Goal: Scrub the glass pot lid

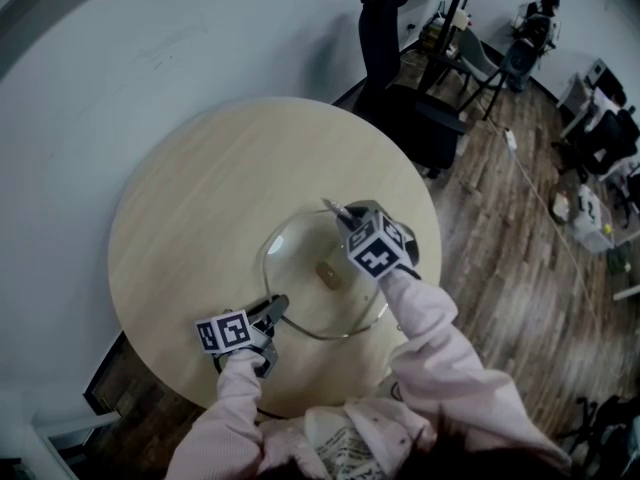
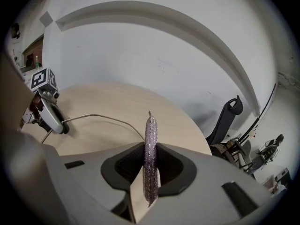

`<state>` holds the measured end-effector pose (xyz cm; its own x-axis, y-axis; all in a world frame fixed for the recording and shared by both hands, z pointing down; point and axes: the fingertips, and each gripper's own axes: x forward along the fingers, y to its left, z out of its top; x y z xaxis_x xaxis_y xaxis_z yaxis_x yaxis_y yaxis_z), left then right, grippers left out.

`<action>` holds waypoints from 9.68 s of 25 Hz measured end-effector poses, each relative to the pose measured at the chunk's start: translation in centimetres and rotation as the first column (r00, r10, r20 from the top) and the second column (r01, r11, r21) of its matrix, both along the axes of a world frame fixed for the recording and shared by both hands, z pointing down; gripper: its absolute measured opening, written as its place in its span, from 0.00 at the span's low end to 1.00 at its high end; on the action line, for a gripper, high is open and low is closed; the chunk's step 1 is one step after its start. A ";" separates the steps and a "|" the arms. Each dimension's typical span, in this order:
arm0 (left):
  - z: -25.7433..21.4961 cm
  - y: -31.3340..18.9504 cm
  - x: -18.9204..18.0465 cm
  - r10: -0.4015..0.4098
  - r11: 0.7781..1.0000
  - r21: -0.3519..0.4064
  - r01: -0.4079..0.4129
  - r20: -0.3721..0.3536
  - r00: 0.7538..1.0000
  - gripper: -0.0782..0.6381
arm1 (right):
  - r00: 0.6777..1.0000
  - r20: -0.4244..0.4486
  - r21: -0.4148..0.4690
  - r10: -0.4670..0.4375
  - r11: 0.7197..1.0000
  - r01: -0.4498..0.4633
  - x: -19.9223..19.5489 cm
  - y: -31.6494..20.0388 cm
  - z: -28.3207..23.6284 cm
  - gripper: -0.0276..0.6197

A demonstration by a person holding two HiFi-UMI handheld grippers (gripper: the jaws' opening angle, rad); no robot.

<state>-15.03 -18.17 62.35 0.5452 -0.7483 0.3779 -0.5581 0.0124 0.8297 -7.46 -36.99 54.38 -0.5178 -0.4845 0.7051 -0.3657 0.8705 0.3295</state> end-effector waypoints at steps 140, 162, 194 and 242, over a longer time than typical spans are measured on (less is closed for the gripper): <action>0.2 0.1 -0.1 -0.049 0.998 -0.023 0.050 0.033 0.998 0.27 | 0.980 -0.184 -0.131 0.071 0.987 -0.096 4.3 5.6 1.5 0.16; 0.3 0.6 0.6 -0.031 0.999 -0.025 0.031 0.018 0.999 0.27 | 0.987 -0.152 -0.173 0.046 0.982 -0.073 0.8 7.9 2.0 0.16; 0.0 1.1 1.2 -0.015 1.000 -0.010 0.015 -0.005 1.000 0.27 | 0.993 -0.109 -0.193 0.034 0.980 -0.055 -4.3 11.4 2.1 0.15; -0.2 1.1 1.3 0.018 1.000 0.019 -0.017 -0.020 1.000 0.28 | 0.994 -0.104 -0.189 -0.035 0.982 0.015 -9.6 15.7 1.4 0.16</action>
<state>-13.68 -17.04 62.20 0.5655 -0.7455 0.3527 -0.5414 -0.0129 0.8407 -17.06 -21.25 55.74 -0.4451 -0.3266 0.8338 -0.3150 0.9287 0.1956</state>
